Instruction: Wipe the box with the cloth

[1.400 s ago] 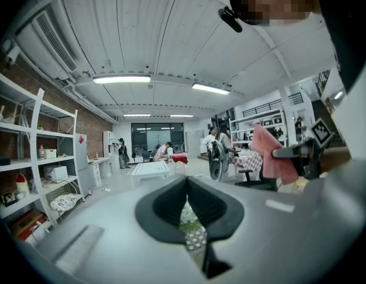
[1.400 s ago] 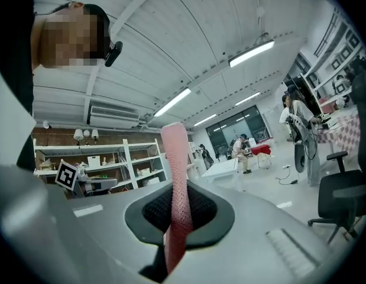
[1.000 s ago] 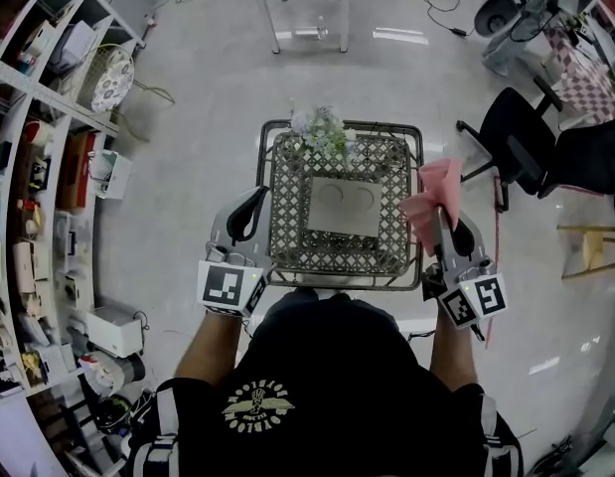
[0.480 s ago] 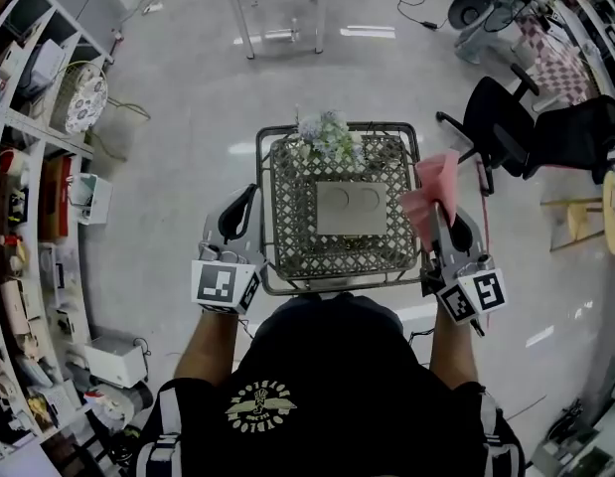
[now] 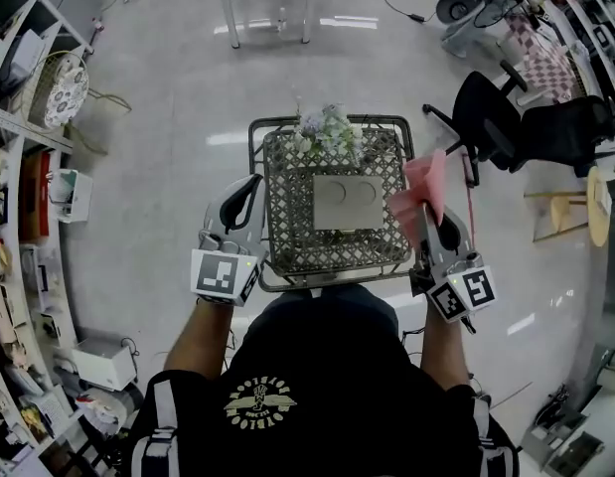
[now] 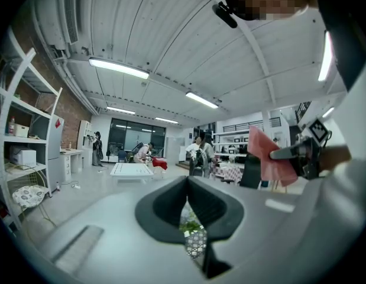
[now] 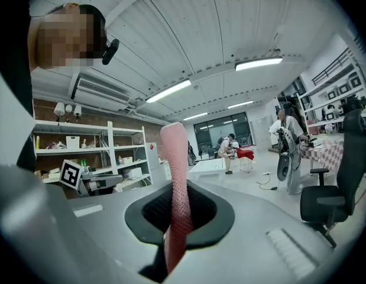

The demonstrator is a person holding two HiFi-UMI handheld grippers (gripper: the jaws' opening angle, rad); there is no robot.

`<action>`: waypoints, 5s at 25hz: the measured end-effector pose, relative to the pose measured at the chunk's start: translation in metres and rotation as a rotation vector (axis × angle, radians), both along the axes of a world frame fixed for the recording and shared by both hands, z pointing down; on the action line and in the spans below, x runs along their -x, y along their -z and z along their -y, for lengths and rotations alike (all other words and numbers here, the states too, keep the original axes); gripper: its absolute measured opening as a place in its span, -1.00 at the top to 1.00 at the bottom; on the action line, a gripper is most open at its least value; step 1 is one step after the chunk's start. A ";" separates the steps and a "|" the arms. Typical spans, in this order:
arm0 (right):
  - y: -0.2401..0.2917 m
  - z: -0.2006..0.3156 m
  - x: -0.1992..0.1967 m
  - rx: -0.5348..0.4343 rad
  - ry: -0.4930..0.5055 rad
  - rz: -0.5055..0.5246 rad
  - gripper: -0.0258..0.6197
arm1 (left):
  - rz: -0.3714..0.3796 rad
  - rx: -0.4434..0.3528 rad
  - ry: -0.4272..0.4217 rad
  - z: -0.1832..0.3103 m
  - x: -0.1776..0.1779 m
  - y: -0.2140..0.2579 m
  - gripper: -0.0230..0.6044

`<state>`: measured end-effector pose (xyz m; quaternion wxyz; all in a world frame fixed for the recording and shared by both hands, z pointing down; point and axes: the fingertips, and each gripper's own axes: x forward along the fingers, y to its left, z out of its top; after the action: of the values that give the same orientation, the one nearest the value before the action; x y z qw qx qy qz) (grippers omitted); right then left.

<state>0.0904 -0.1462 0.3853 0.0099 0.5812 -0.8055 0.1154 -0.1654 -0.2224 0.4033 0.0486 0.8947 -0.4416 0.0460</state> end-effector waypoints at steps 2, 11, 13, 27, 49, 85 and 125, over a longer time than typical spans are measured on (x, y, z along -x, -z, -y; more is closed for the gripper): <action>-0.009 0.002 0.001 0.021 0.020 0.004 0.87 | 0.004 0.009 0.001 0.001 -0.004 -0.005 0.93; -0.076 0.037 -0.003 0.137 0.150 0.075 0.87 | 0.045 0.077 0.076 0.011 -0.031 -0.032 0.93; -0.101 0.046 0.010 0.178 0.200 0.062 0.87 | 0.054 0.091 0.101 0.012 -0.029 -0.036 0.93; -0.345 0.071 0.087 0.599 0.415 0.055 0.87 | 0.099 0.172 0.327 -0.013 0.024 -0.089 0.93; -0.478 0.083 -0.024 0.876 0.127 -0.356 0.87 | 0.145 0.158 0.334 -0.033 0.015 -0.074 0.93; -0.497 0.021 0.094 0.940 0.487 -0.345 0.87 | 0.176 0.168 0.481 -0.100 0.036 -0.064 0.93; -0.383 -0.019 -0.129 0.731 0.045 -0.182 0.87 | 0.118 0.021 0.278 -0.048 -0.015 -0.023 0.93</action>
<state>0.2190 -0.1274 0.7680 0.2908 0.5292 -0.7196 0.3429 -0.1500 -0.1744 0.4260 0.0380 0.8202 -0.5628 0.0959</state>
